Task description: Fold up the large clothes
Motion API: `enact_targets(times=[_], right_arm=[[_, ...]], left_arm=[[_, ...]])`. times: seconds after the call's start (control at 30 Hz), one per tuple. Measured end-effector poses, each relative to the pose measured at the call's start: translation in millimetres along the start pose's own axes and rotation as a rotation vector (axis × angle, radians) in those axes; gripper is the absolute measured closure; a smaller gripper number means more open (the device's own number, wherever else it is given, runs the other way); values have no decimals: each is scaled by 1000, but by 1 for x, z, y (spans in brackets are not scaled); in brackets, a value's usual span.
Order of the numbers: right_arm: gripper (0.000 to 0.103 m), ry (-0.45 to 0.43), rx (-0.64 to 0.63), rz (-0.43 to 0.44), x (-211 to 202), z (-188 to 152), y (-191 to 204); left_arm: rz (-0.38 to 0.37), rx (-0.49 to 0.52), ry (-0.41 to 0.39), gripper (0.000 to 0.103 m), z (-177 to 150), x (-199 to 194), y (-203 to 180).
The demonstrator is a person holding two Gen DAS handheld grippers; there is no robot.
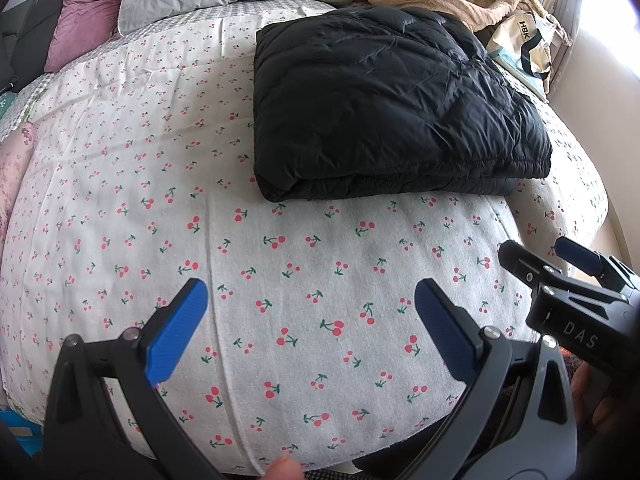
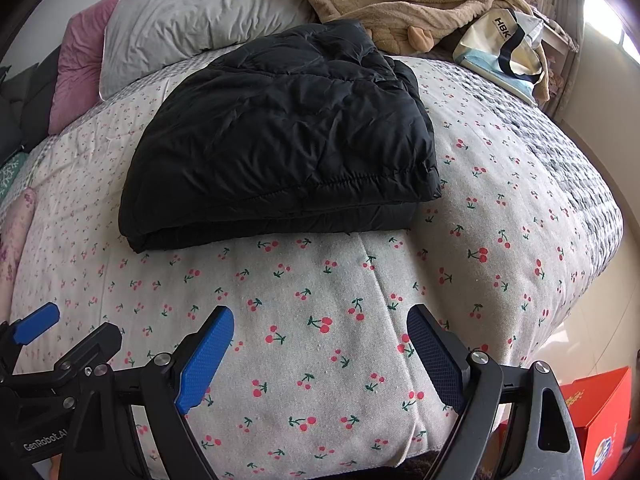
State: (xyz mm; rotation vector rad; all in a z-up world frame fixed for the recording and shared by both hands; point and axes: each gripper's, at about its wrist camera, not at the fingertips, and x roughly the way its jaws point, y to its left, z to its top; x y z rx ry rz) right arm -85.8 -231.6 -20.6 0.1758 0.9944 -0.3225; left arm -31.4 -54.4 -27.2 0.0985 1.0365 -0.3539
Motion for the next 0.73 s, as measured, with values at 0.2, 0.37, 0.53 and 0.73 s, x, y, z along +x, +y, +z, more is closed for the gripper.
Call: enact_targets(times=[0.2,0.37,0.53,0.73], right_arm=[[13,0,0,0,0,0,0],[13,0,0,0,0,0,0],[13,0,0,0,0,0,0],[13,5,17,-12,2,0,0]], left_arm=[[-2,-13,8,0,-1,2,2],[-5,-17,30,0,0,6,2],[-22,-31,51,0,-1,12,4],[-20,-56,54,0,0,14,10]])
